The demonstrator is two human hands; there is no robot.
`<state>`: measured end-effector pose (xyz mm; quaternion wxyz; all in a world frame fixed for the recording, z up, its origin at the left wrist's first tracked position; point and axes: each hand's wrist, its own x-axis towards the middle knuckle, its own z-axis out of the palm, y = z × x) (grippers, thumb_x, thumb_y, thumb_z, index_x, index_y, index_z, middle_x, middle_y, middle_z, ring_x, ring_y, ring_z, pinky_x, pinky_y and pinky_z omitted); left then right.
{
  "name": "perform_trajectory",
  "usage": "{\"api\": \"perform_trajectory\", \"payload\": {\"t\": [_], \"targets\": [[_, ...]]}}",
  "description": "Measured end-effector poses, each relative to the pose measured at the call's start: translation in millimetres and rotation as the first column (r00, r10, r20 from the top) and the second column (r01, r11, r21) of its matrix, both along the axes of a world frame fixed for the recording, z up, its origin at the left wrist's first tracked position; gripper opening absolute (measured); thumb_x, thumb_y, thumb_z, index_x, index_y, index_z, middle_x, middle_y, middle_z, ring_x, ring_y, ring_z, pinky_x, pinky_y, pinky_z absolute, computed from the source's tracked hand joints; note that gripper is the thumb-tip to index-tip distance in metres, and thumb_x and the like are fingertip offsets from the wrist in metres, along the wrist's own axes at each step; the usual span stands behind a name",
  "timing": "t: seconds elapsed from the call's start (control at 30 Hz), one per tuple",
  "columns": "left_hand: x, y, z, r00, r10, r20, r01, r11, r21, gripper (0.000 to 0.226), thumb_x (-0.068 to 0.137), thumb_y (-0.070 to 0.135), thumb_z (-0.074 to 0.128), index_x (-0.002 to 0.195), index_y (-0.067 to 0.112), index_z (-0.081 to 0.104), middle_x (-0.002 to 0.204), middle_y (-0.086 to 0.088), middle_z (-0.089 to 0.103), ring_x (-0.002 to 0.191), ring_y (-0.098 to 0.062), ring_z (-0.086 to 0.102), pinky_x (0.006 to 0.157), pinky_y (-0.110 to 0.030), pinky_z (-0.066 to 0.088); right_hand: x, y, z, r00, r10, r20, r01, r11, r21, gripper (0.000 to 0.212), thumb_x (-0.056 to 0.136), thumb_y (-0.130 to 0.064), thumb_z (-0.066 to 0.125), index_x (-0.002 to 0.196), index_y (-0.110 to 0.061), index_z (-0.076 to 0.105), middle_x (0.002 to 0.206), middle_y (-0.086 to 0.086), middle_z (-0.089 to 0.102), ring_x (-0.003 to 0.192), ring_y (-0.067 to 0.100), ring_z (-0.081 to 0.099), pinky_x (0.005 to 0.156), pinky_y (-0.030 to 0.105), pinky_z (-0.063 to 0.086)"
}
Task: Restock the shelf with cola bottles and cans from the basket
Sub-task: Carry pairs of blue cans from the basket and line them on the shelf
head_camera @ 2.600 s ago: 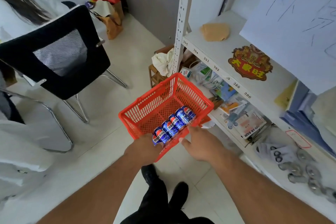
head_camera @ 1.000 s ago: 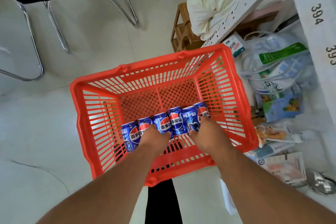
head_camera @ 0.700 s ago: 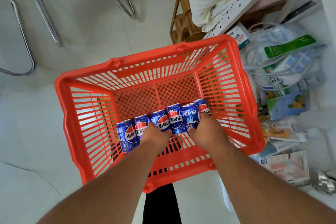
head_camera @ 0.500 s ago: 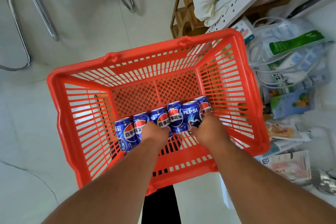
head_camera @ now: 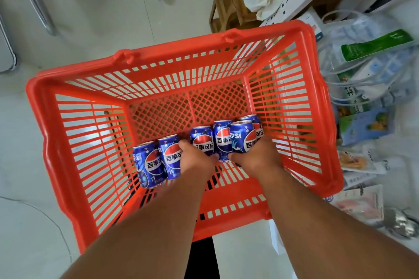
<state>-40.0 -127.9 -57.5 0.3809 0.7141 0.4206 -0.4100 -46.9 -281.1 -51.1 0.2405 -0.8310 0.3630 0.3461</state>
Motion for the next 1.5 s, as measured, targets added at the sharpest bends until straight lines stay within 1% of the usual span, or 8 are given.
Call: {"api": "perform_trajectory", "payload": {"t": [0.23,0.4,0.8,0.9,1.03,1.27,1.4,1.5], "targets": [[4,-6,-5,0.997,-0.08,-0.011,0.08,0.996,0.041,0.074,0.078,0.04,0.088,0.13,0.01,0.044,0.124,-0.011,0.063,0.102,-0.034,0.07,0.082,-0.048,0.062,14,9,28,0.998,0.006,-0.066,-0.007,1.0,-0.018,0.064,0.064,-0.051,0.091,0.116,-0.02,0.072,0.107,0.002,0.075,0.092,0.021,0.073,0.07,0.028,0.054],[7,14,29,0.993,-0.056,0.099,0.06,0.997,-0.037,0.061,0.075,0.036,0.087,0.122,0.012,0.057,0.098,-0.003,0.071,0.071,-0.016,0.069,0.05,-0.025,0.046,9,20,56,0.993,-0.106,0.054,0.107,0.994,-0.013,0.078,0.041,-0.063,0.082,0.107,-0.021,0.074,0.097,-0.001,0.074,0.08,0.017,0.073,0.06,0.025,0.055],[39,68,236,0.867,-0.187,0.462,0.257,0.962,-0.094,0.043,0.07,0.026,0.093,0.1,0.023,0.063,0.086,0.006,0.072,0.076,-0.01,0.069,0.073,-0.035,0.058,-7,75,235,0.769,-0.503,0.395,0.367,0.853,0.371,0.058,0.07,-0.029,0.094,0.111,-0.015,0.055,0.096,-0.003,0.073,0.078,0.003,0.067,0.06,0.012,0.046],[44,79,285,0.797,-0.253,0.548,0.352,0.932,-0.082,0.043,0.067,0.027,0.093,0.099,0.024,0.064,0.084,0.007,0.073,0.073,-0.008,0.07,0.069,-0.031,0.057,-15,88,280,0.699,-0.572,0.429,0.387,0.807,0.446,0.054,0.066,-0.044,0.09,0.109,-0.017,0.07,0.093,-0.006,0.079,0.083,0.007,0.075,0.079,0.031,0.06],[40,91,340,0.693,-0.347,0.632,0.521,0.847,-0.106,0.048,0.064,0.033,0.094,0.104,0.024,0.068,0.086,0.005,0.078,0.072,-0.012,0.076,0.07,-0.038,0.064,-43,101,344,0.578,-0.671,0.464,0.432,0.734,0.524,0.023,0.082,-0.026,0.087,0.101,-0.02,0.075,0.089,-0.006,0.081,0.083,0.007,0.076,0.076,0.026,0.057],[12,86,414,0.444,-0.459,0.77,0.771,0.633,-0.067,0.052,0.066,0.034,0.093,0.111,0.027,0.067,0.093,0.008,0.077,0.079,-0.005,0.074,0.076,-0.033,0.062,-117,118,423,0.311,-0.814,0.49,0.542,0.576,0.612,0.028,0.071,-0.015,0.077,0.099,-0.015,0.075,0.076,-0.002,0.078,0.067,0.01,0.074,0.066,0.028,0.052],[-23,73,451,0.344,-0.489,0.802,0.864,0.5,-0.066,0.049,0.075,0.027,0.093,0.115,0.027,0.065,0.098,0.009,0.075,0.083,-0.001,0.072,0.066,-0.014,0.055,-173,125,448,0.181,-0.826,0.535,0.578,0.529,0.621,0.034,0.08,-0.01,0.08,0.11,-0.023,0.071,0.094,0.0,0.08,0.089,0.019,0.077,0.077,0.033,0.059],[-60,61,473,0.286,-0.505,0.814,0.91,0.409,-0.066,0.051,0.076,0.023,0.092,0.117,0.025,0.063,0.099,0.009,0.073,0.087,-0.005,0.072,0.075,-0.024,0.059,-221,127,459,0.061,-0.82,0.569,0.618,0.479,0.623,0.052,0.078,-0.017,0.088,0.12,-0.029,0.062,0.107,-0.007,0.075,0.097,0.012,0.073,0.084,0.032,0.058]]}}
